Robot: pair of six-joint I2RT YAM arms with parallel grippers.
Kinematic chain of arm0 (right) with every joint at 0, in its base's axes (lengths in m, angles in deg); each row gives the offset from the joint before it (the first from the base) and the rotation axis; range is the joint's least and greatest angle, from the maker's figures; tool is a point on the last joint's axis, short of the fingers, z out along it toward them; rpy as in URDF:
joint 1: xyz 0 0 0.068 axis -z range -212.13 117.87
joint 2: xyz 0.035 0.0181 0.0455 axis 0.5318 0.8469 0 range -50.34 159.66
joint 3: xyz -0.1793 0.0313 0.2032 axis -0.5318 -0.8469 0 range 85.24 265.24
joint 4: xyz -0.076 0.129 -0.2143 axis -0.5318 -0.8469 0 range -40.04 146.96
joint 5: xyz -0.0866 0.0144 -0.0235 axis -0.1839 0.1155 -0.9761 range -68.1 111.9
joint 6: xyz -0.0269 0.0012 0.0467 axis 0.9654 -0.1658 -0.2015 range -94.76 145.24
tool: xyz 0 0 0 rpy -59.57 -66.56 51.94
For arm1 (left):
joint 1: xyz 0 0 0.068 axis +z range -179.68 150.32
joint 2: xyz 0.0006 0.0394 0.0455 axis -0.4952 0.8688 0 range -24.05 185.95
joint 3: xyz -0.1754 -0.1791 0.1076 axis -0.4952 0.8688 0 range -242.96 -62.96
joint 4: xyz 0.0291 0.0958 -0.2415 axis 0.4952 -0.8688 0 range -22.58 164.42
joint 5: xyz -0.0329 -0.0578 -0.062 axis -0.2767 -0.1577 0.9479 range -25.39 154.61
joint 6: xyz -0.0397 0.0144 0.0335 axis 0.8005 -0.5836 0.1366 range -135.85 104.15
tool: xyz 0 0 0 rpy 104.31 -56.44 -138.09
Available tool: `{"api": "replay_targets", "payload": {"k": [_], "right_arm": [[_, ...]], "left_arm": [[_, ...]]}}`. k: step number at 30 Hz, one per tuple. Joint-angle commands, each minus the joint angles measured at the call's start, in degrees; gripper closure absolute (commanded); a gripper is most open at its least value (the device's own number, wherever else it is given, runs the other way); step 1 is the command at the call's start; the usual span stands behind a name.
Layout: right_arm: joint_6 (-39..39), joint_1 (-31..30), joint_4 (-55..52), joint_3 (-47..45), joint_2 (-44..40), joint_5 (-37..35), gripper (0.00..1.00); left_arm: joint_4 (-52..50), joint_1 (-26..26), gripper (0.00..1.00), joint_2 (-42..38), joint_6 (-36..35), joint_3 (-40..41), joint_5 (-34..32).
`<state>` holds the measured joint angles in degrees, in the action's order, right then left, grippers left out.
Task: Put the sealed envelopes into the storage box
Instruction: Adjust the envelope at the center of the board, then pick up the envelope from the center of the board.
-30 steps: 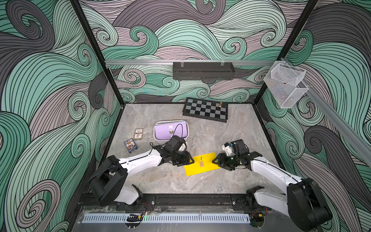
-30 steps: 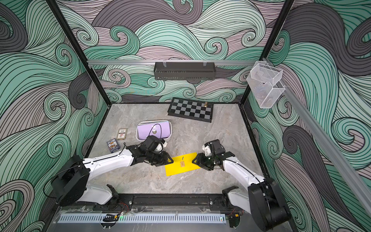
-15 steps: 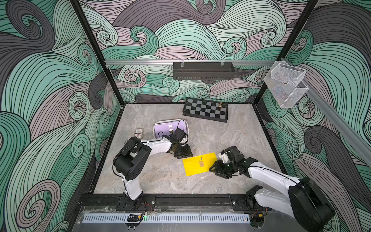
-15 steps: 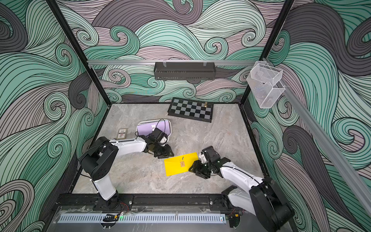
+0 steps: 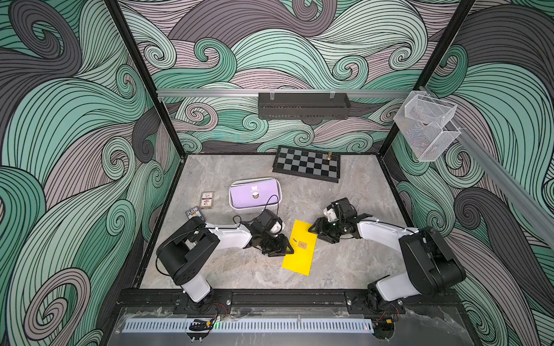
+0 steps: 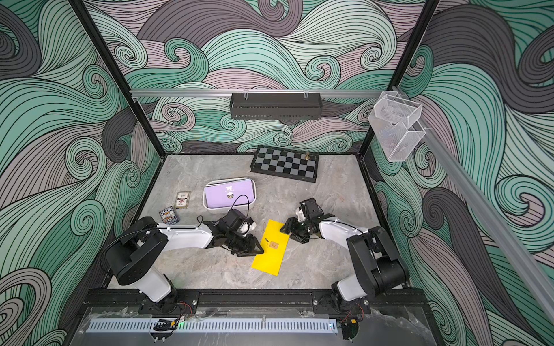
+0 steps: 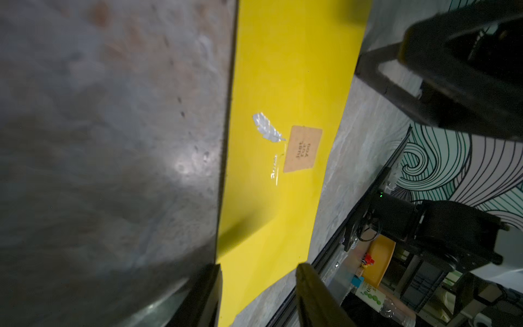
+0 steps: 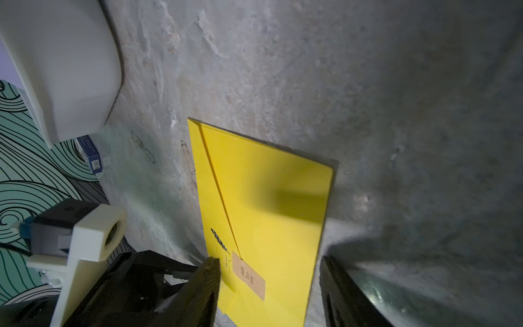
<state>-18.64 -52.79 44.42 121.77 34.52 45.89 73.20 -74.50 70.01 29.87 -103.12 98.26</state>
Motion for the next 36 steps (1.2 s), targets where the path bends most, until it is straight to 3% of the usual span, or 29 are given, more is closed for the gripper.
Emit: {"api": "replay_targets", "payload": {"k": [1, 4, 12, 26, 28, 31, 36], "right_arm": [[2.9, -0.1, -3.5, -1.1, -3.0, -1.6, 0.39], [2.5, -0.3, -0.9, -4.0, -3.6, -1.4, 0.39], [-0.8, -3.5, 4.5, -5.8, 2.4, 0.4, 0.39], [-8.1, -3.6, 14.0, -5.9, -2.9, 10.5, 0.39], [-5.9, -3.5, 9.7, -4.6, -5.1, 8.9, 0.39], [0.4, -3.3, -6.0, -0.9, -9.4, -0.5, 0.39], [0.2, -3.8, -15.5, -6.8, -19.4, -2.3, 0.39]], "left_arm": [[-6.8, 0.4, 0.49, -0.8, 0.3, -2.3, -6.0], [-7.5, 2.0, 0.48, 0.5, 0.0, -4.6, -8.3], [-5.3, 3.0, 0.53, 9.8, -1.3, -9.7, -6.0], [0.3, 3.0, 0.54, 11.1, 2.3, -4.9, -3.6], [0.3, 3.0, 0.54, 11.0, 2.4, -4.3, -3.9], [-0.9, 3.2, 0.54, 10.1, 3.0, -3.6, -4.8], [-0.1, 2.4, 0.54, 4.2, 5.5, 1.6, -4.5]]}}
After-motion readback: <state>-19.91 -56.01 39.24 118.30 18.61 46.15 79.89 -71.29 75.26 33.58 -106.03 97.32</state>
